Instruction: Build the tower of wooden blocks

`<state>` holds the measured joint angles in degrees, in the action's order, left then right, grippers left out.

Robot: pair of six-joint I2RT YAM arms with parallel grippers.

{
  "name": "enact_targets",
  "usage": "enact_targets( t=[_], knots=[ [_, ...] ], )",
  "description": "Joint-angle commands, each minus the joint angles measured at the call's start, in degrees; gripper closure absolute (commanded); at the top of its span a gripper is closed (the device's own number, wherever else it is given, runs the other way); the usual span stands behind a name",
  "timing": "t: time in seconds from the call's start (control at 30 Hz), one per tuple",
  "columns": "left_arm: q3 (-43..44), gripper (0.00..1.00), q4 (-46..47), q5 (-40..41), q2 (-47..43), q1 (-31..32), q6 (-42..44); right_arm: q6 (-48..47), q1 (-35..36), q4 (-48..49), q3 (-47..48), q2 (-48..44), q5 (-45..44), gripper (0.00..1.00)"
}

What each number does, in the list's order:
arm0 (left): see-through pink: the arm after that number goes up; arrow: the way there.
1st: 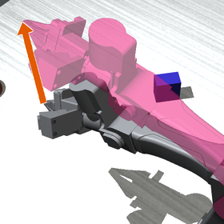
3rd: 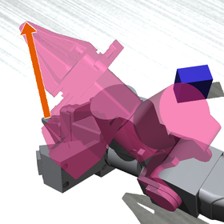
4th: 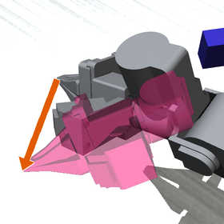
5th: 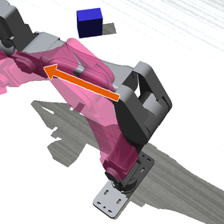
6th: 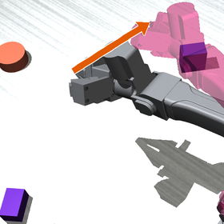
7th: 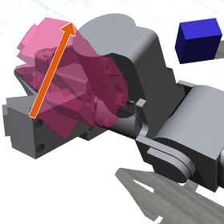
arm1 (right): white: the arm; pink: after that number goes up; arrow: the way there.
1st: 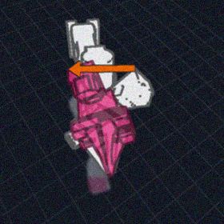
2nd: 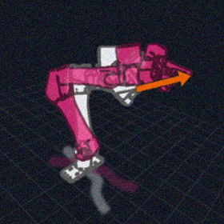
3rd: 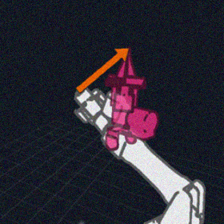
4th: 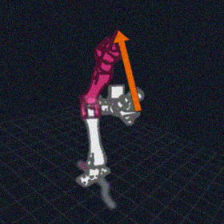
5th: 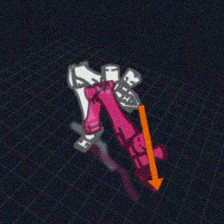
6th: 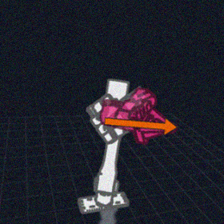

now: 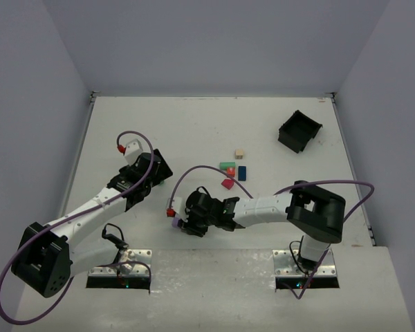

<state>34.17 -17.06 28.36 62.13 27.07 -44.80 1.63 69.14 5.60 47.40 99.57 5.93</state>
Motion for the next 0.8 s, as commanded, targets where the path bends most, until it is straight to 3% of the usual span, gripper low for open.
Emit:
enact_targets(
  t=[0.0,0.77],
  knots=[
    [0.5,0.00,2.0,0.2,-0.6,0.5,0.9,-0.2,0.1,0.1,2.9,1.1,-0.5,0.81],
    [0.5,0.00,1.9,0.0,-0.6,0.4,1.0,0.9,0.1,-2.3,5.0,2.8,-2.9,0.69]
  ],
)
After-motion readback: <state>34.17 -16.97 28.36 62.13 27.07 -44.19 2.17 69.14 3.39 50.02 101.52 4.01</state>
